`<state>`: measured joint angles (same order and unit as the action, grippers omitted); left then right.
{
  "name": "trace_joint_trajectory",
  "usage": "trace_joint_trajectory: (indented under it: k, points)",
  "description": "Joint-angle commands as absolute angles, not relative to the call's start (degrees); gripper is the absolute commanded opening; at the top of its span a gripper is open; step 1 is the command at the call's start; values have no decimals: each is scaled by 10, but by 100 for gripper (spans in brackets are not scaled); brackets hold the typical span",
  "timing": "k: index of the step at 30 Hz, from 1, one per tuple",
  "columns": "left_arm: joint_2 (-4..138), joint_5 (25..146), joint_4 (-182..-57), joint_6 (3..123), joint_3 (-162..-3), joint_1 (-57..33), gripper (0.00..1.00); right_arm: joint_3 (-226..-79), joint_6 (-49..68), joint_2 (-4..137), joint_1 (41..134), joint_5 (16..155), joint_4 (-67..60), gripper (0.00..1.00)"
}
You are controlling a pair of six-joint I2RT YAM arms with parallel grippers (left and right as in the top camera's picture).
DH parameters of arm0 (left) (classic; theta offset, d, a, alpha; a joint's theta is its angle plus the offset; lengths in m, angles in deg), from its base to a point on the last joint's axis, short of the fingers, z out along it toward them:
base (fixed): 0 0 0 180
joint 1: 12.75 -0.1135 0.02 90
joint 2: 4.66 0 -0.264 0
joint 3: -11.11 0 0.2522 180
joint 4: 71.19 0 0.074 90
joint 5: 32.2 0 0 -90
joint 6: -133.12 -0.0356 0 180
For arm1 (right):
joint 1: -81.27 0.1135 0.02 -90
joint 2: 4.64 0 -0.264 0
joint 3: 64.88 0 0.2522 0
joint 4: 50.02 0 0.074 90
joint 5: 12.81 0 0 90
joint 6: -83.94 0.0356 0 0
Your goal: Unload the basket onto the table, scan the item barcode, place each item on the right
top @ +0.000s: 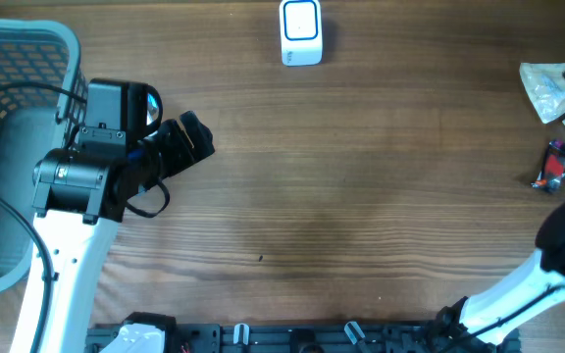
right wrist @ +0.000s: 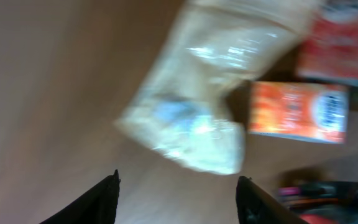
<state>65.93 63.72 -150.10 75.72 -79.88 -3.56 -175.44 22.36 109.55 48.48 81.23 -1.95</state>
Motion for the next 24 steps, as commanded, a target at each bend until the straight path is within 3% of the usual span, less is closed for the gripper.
trace_joint_trajectory:
  k: [1, 3, 5, 9, 16, 22, 23, 24]
  points:
    - [658, 644, -1500, 749, -804, -39, 100, -1758, 226, 979, 489, 1000, -13, 70]
    - [658, 644, -1500, 749, -804, -39, 100, -1758, 230, 938, 495, 1050, 11, 83]
    - [658, 644, -1500, 749, -804, -39, 100, -1758, 231, 892, 508, 1074, 54, 84]
    - [658, 644, -1500, 749, -804, -39, 100, -1758, 235, 817, 557, 1077, 174, 84]
    - [658, 644, -1500, 749, -804, -39, 100, -1757, 169, 758, 741, 1058, 363, 80]
    - [658, 644, -1500, 749, -804, -39, 100, -1744, 186, 704, 941, 901, 449, 78]
    - [658, 644, -1500, 749, -804, -39, 100, -1741, 186, 693, 968, 885, 455, 80]
    - [658, 644, -1500, 749, -804, -39, 100, -1735, 186, 678, 1004, 875, 466, 96]
